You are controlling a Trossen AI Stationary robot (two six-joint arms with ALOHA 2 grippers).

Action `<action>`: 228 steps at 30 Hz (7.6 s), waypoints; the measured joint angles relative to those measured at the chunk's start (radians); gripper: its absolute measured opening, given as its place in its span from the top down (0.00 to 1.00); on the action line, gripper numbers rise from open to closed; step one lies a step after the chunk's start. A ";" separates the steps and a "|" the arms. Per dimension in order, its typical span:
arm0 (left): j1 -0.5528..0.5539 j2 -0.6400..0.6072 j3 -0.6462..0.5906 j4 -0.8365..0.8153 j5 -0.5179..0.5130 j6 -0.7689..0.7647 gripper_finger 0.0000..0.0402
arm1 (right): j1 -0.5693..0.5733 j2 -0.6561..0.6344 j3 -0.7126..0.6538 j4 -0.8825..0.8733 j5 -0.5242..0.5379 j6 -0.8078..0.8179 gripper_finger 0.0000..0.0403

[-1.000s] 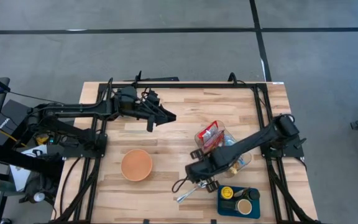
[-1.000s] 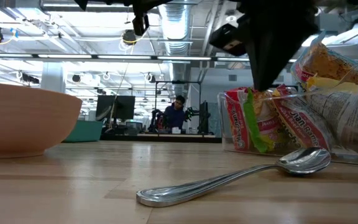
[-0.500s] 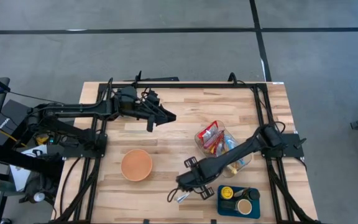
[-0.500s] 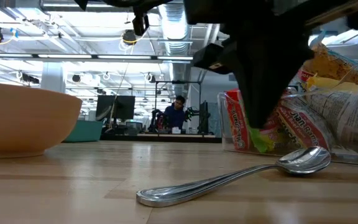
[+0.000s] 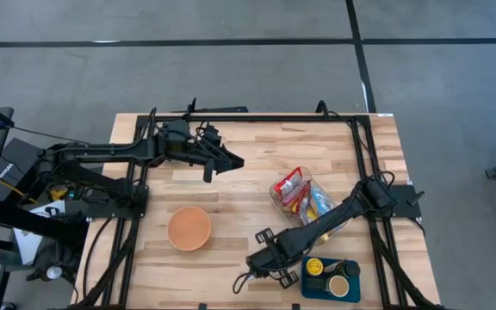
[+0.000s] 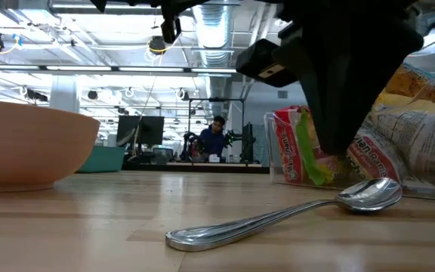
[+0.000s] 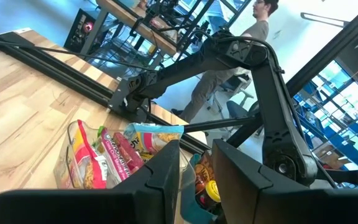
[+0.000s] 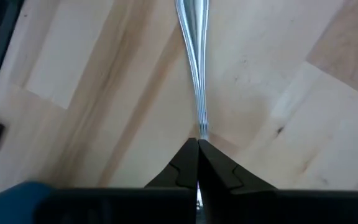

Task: Pick & Place Food Item
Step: Put the silver spoon into the green bin

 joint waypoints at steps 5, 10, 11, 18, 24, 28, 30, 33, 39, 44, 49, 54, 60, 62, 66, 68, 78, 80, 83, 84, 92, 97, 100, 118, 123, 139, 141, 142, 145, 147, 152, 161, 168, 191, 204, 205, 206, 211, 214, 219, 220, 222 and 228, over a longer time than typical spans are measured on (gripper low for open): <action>0.000 0.000 0.000 0.000 0.000 0.000 0.78 | -0.003 0.000 0.000 0.001 0.000 0.000 0.94; 0.000 0.000 0.000 0.000 0.000 0.000 0.78 | -0.004 0.000 -0.001 0.003 0.000 0.000 0.81; 0.000 0.000 0.000 0.000 0.000 0.000 0.78 | -0.004 0.000 -0.001 0.004 0.000 0.000 0.79; 0.000 0.000 0.000 0.000 0.000 0.000 0.78 | -0.004 0.000 -0.037 0.037 0.001 0.000 0.72; 0.000 0.000 0.000 0.000 0.000 0.000 0.78 | -0.017 0.000 -0.042 0.050 0.027 0.024 0.73; 0.000 0.000 0.000 0.000 0.000 0.000 0.78 | -0.030 0.024 -0.039 0.054 0.019 0.027 0.73; 0.000 0.000 0.000 0.000 0.000 0.000 0.78 | -0.032 0.036 -0.044 0.031 0.003 0.027 0.73; 0.000 0.000 0.000 0.000 0.000 0.000 0.78 | -0.028 0.061 -0.030 0.043 -0.007 0.025 0.73; 0.000 0.000 0.000 0.009 -0.001 0.008 0.78 | -0.028 0.042 -0.037 0.014 0.004 0.026 0.74; 0.000 0.000 0.000 0.006 -0.004 0.042 0.78 | -0.031 0.041 -0.027 0.022 0.008 0.020 0.74; 0.000 0.000 0.000 0.005 -0.004 0.043 0.78 | -0.025 0.041 -0.013 0.009 0.005 -0.016 0.74; 0.000 0.000 0.000 0.005 -0.006 0.044 0.78 | -0.020 0.041 0.002 -0.002 -0.023 -0.037 0.74; 0.000 0.000 0.000 0.004 -0.009 0.045 0.78 | -0.008 0.041 0.002 -0.008 -0.076 -0.062 0.74; 0.000 0.000 0.000 0.004 -0.009 0.045 0.78 | -0.007 0.041 0.002 -0.007 -0.076 -0.062 0.74; 0.000 0.000 0.000 0.004 -0.008 0.044 0.78 | -0.007 0.041 0.002 -0.008 -0.076 -0.052 0.74; 0.000 0.000 0.000 0.004 -0.008 0.044 0.78 | -0.008 0.047 0.001 -0.007 -0.075 -0.035 0.74; 0.000 0.000 0.000 0.004 -0.008 0.044 0.78 | -0.008 0.047 -0.034 0.007 -0.069 0.001 0.74; 0.000 0.000 0.000 0.004 -0.007 0.044 0.78 | -0.008 0.047 -0.035 0.017 -0.068 0.001 0.74; 0.000 0.000 0.000 0.004 -0.007 0.044 0.78 | -0.008 0.047 -0.035 0.021 -0.064 0.001 0.74; 0.000 0.000 0.000 0.004 -0.007 0.044 0.78 | -0.008 0.047 -0.035 0.021 -0.055 0.001 0.74; 0.000 0.000 0.000 0.004 -0.007 0.044 0.78 | -0.010 0.047 -0.035 0.021 -0.024 0.001 0.74; 0.000 0.000 0.000 0.004 -0.007 0.044 0.78 | -0.012 0.047 -0.035 0.021 0.008 0.001 0.74; 0.000 0.000 0.000 0.004 -0.007 0.044 0.78 | -0.020 0.047 -0.035 0.021 0.013 0.001 0.74; 0.000 0.000 0.000 0.004 -0.007 0.044 0.78 | -0.031 0.049 -0.037 0.019 0.116 -0.075 0.74; 0.000 0.000 0.000 0.004 -0.007 0.044 0.78 | -0.030 0.049 -0.037 0.019 0.161 -0.106 0.74; 0.000 0.000 0.000 0.004 -0.007 0.044 0.78 | -0.042 0.049 -0.037 0.031 0.157 -0.221 0.74; 0.000 0.000 0.000 0.004 -0.007 0.044 0.78 | -0.047 0.049 -0.037 0.031 0.151 -0.239 0.74; 0.000 0.000 0.000 0.004 -0.007 0.044 0.78 | -0.050 0.049 -0.037 0.034 0.138 -0.252 0.74; 0.000 0.000 0.000 0.004 -0.007 0.044 0.78 | -0.052 0.049 -0.037 0.044 0.098 -0.289 0.74; 0.000 0.000 0.000 0.004 -0.007 0.044 0.78 | -0.050 0.049 -0.037 0.045 0.082 -0.295 0.74; 0.000 0.000 0.000 0.004 -0.007 0.044 0.78 | -0.051 0.049 -0.047 0.047 0.080 -0.296 0.74; 0.000 0.000 0.000 0.004 -0.006 0.044 0.78 | -0.051 0.041 -0.102 0.075 0.084 -0.296 0.74; 0.000 0.000 0.000 0.004 -0.005 0.044 0.78 | -0.051 0.043 -0.098 0.092 0.083 -0.299 0.76; 0.000 0.000 0.000 0.004 -0.008 0.044 0.78 | -0.055 0.045 -0.098 0.090 0.081 -0.296 0.95; 0.000 0.000 0.000 0.004 -0.007 0.044 0.78 | -0.084 -0.001 -0.059 0.086 0.126 -0.322 0.99; 0.000 0.000 0.000 0.004 -0.007 0.044 0.78 | -0.084 -0.001 -0.042 0.068 0.127 -0.322 0.99; 0.000 0.000 0.000 0.004 -0.007 0.044 0.78 | -0.084 -0.001 -0.023 0.044 0.128 -0.323 0.99; 0.000 0.000 0.000 0.004 -0.007 0.044 0.78 | -0.089 -0.002 0.083 -0.039 0.129 -0.357 0.99; 0.000 0.000 0.000 0.004 -0.007 0.044 0.78 | -0.097 -0.003 0.152 -0.112 0.131 -0.359 0.99; 0.000 0.000 0.000 0.004 -0.007 0.044 0.78 | -0.111 -0.004 0.235 -0.295 0.136 -0.343 0.99; 0.000 0.000 0.000 0.004 -0.007 0.044 0.78 | -0.112 -0.005 0.244 -0.324 0.136 -0.333 0.99; 0.000 0.000 0.000 0.004 -0.007 0.044 0.78 | -0.116 -0.005 0.253 -0.385 0.136 -0.315 0.99; 0.000 0.000 0.000 0.004 -0.007 0.044 0.78 | -0.105 -0.005 0.262 -0.493 0.142 -0.290 0.99</action>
